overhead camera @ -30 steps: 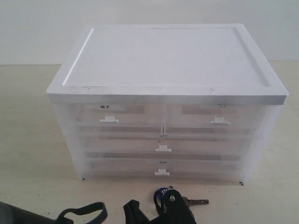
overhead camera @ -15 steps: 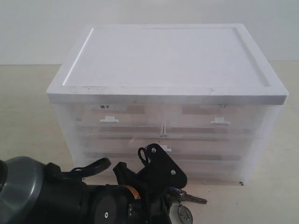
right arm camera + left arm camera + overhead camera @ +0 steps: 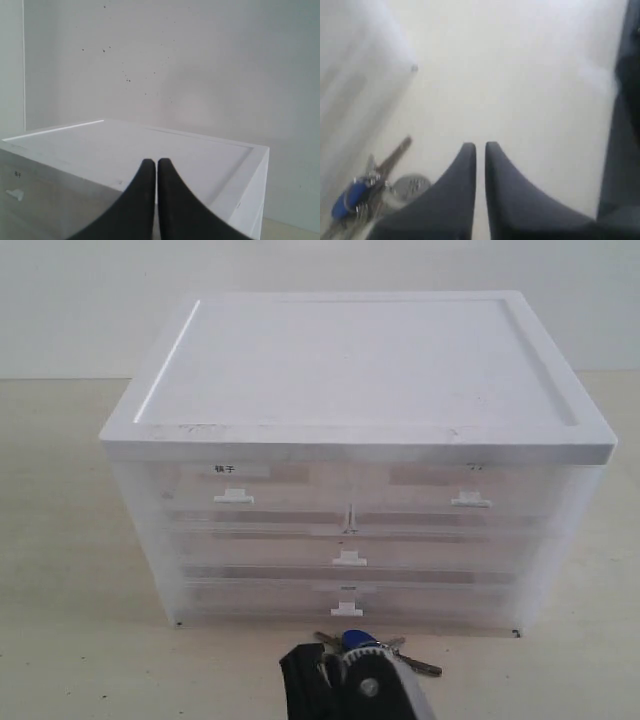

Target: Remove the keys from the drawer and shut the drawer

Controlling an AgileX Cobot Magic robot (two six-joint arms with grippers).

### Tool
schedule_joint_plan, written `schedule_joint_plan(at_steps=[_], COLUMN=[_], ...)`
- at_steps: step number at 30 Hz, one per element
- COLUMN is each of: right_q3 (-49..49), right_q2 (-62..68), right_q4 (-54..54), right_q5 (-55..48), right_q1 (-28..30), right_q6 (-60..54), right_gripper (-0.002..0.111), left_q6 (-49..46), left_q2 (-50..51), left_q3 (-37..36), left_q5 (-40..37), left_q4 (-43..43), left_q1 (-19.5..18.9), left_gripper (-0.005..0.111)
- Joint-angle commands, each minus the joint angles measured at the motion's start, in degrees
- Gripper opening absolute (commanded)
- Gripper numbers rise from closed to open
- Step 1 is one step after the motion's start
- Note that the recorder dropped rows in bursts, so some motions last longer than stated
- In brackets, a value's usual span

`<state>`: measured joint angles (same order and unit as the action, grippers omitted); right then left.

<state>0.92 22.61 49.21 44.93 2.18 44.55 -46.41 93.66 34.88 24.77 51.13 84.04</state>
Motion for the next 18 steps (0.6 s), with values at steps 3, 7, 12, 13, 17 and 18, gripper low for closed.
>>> schedule_joint_plan(at_steps=[3,7,12,13,17,18], right_q3=[-0.2,-0.2,-0.2,-0.2,-0.2,-0.2], right_q2=[-0.2,-0.2,-0.2,-0.2,-0.2,-0.2], right_q4=[0.1,0.1,0.1,0.1,0.1,0.1], right_q5=[0.8,0.8,0.4,0.3,0.0,0.0], right_q1=[0.0,0.0,0.0,0.0,0.0,0.0], right_q6=[-0.2,-0.3,-0.4,-0.4,-0.4,-0.4], right_gripper=[0.000,0.000,0.000,0.000,0.000,0.000], left_q6=[-3.4,-9.8,-13.6,-13.8,-13.8,-13.8], left_q2=[-19.9,-34.8,-53.9,-57.8,-70.1,-73.0], left_q3=[-5.5,-9.3,-13.4,-14.3,-17.7,-18.8], left_q5=[6.1,9.1,9.7,9.7,9.5,9.5], left_q4=[3.4,8.3,8.7,8.7,8.7,8.7], left_q1=[5.6,6.0,6.0,6.0,6.0,6.0], left_gripper=[0.004,0.004,0.004,0.004,0.004,0.004])
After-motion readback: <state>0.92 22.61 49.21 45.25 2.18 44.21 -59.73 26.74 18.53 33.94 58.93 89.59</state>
